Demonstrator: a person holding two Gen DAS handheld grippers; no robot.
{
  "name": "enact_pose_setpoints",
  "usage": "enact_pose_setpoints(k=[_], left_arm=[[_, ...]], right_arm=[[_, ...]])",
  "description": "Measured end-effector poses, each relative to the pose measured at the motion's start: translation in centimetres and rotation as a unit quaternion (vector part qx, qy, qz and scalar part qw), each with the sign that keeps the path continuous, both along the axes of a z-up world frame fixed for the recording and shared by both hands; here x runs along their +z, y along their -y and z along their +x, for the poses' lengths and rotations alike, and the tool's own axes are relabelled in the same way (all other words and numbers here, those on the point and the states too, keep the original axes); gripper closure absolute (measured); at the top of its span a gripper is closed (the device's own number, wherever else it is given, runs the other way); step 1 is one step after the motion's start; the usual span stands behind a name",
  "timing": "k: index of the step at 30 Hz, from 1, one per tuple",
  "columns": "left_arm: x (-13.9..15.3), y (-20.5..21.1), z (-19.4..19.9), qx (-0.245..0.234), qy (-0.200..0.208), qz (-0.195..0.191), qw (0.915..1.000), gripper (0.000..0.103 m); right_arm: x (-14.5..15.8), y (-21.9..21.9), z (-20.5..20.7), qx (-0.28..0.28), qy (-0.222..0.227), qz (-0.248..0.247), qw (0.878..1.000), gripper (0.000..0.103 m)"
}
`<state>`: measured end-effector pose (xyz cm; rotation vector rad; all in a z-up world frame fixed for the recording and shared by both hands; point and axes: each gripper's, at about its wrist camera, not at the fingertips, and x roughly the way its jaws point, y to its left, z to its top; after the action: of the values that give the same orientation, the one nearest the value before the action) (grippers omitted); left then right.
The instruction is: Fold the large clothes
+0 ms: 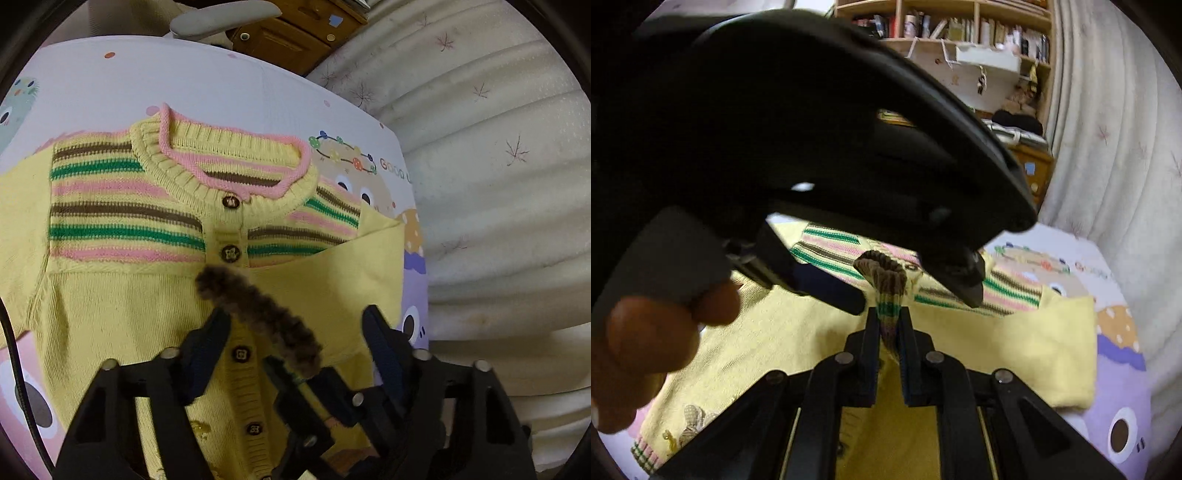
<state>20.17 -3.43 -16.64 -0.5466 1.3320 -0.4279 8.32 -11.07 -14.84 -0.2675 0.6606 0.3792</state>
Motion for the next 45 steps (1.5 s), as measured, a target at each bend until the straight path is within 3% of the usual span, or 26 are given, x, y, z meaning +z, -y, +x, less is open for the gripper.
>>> enact_pose_setpoints(k=[1, 3, 4, 5, 6, 13, 20, 24, 28, 33, 35, 45], left_arm=[[0.1, -0.1, 0.1, 0.001, 0.002, 0.003, 1.0000, 0.049], [0.2, -0.3, 0.3, -0.001, 0.006, 0.008, 1.0000, 0.079], [0.1, -0.2, 0.4, -0.005, 0.007, 0.019, 0.9998, 0.088], [0.2, -0.4, 0.4, -0.010, 0.009, 0.022, 0.9997, 0.096], [0.3, -0.3, 0.3, -0.014, 0.017, 0.031, 0.9993, 0.097], [1.9, -1.6, -0.5, -0.006, 0.090, 0.085, 0.9923, 0.098], [2.5, -4.7, -0.5, 0.036, 0.132, 0.111, 0.9844, 0.098], [2.4, -5.8, -0.5, 0.046, 0.153, 0.131, 0.9785, 0.098], [1.9, -6.3, 0.1, 0.054, 0.153, 0.139, 0.9769, 0.098], [1.6, -6.3, 0.3, 0.056, 0.163, 0.156, 0.9727, 0.098], [1.4, -6.4, 0.4, 0.060, 0.165, 0.161, 0.9712, 0.098], [-2.4, -7.5, -0.3, 0.074, 0.133, 0.192, 0.9697, 0.097]], right_arm=[[0.0, -0.3, -0.1, 0.001, 0.000, -0.005, 1.000, 0.094], [-0.1, -0.4, 0.0, -0.002, -0.003, -0.007, 1.000, 0.094], [0.0, -0.4, 0.0, -0.004, -0.005, -0.006, 1.000, 0.093], [0.0, -0.3, 0.0, -0.007, -0.010, -0.005, 1.000, 0.093], [0.0, -0.2, 0.1, -0.010, -0.017, -0.005, 1.000, 0.093], [0.9, 2.6, 0.1, -0.025, -0.060, 0.007, 0.998, 0.076], [-0.3, 9.6, 1.3, -0.124, -0.111, -0.006, 0.986, 0.075], [-1.6, 12.9, 2.9, -0.173, -0.141, 0.012, 0.975, 0.075], [-2.6, 14.0, 5.4, -0.197, -0.155, 0.029, 0.968, 0.075], [-3.1, 13.7, 6.4, -0.193, -0.158, 0.039, 0.968, 0.075], [-3.0, 13.5, 6.5, -0.188, -0.156, 0.038, 0.969, 0.081], [-3.0, 13.8, 6.6, -0.193, -0.161, 0.038, 0.967, 0.082]])
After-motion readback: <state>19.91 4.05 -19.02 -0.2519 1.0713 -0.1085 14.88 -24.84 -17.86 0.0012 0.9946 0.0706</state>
